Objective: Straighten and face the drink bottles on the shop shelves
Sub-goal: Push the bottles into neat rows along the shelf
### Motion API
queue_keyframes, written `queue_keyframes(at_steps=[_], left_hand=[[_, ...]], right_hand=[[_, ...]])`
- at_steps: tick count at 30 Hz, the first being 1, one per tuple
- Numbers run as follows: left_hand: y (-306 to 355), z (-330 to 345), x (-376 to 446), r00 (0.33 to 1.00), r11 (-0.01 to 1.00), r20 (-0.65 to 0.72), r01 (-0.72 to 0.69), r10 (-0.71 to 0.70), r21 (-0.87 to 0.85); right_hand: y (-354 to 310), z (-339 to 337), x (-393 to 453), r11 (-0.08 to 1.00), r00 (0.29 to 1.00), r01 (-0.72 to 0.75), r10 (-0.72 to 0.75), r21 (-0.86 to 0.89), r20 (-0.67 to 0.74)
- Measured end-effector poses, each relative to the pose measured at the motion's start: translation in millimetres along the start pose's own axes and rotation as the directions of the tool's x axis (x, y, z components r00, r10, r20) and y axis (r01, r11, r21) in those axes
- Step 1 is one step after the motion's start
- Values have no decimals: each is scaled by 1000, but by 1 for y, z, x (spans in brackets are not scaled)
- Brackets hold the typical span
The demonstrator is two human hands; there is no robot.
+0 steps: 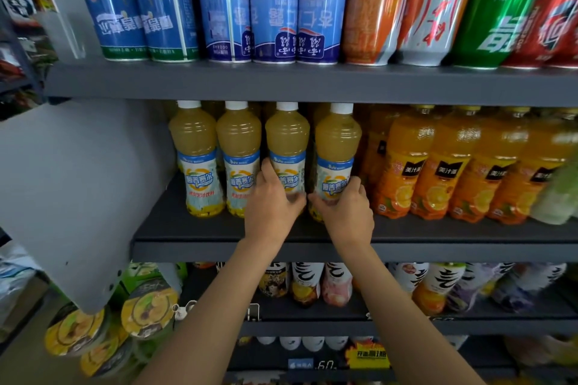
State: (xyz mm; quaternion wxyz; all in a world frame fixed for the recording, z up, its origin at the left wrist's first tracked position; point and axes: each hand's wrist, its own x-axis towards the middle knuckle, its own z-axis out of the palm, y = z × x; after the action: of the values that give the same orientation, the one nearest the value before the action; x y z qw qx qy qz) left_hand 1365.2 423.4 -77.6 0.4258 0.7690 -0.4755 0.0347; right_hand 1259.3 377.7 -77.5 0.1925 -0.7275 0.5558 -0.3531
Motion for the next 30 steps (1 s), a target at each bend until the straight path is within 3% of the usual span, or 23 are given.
queue_keyframes(at_steps=[8, 11, 13, 15, 17, 19, 22, 25, 28, 30], left_hand=[[-3, 6, 4, 999, 999, 47, 15, -17, 40], [-1, 2, -5, 1000, 1000, 29, -9, 8, 28], [-4, -7, -16, 993, 995, -65, -101, 100, -15], [-17, -21, -23, 951, 981, -267, -179, 153, -74], [-38, -36, -23, 897, 984, -436, -134, 72, -114], [-58, -50, -19, 870, 986, -486, 0, -81, -164], [-84, -62, -8, 910, 965, -332, 199, -248, -173], [-101, -62, 0, 955, 955, -132, 241, -265, -170], [-102, -62, 6, 963, 953, -73, 242, -259, -181], [-104, -64, 9, 958, 950, -82, 256, -273, -177]], right_hand=[[-3, 6, 1, 999, 1000, -15, 13, -52, -25], [-3, 4, -5, 1000, 997, -2, 3, 6, -83], [-4, 1, -15, 986, 965, 126, -97, 106, -244], [-14, 3, -24, 934, 891, 329, -259, 139, -373], [-29, 12, -28, 883, 840, 451, -371, 130, -396], [-50, 24, -28, 843, 837, 510, -439, 174, -326], [-73, 43, -30, 856, 870, 489, -463, 166, -172], [-83, 60, -35, 886, 897, 441, -435, 141, -75], [-91, 77, -42, 855, 865, 502, -496, 127, -76], [-97, 86, -45, 869, 875, 481, -484, 112, -2]])
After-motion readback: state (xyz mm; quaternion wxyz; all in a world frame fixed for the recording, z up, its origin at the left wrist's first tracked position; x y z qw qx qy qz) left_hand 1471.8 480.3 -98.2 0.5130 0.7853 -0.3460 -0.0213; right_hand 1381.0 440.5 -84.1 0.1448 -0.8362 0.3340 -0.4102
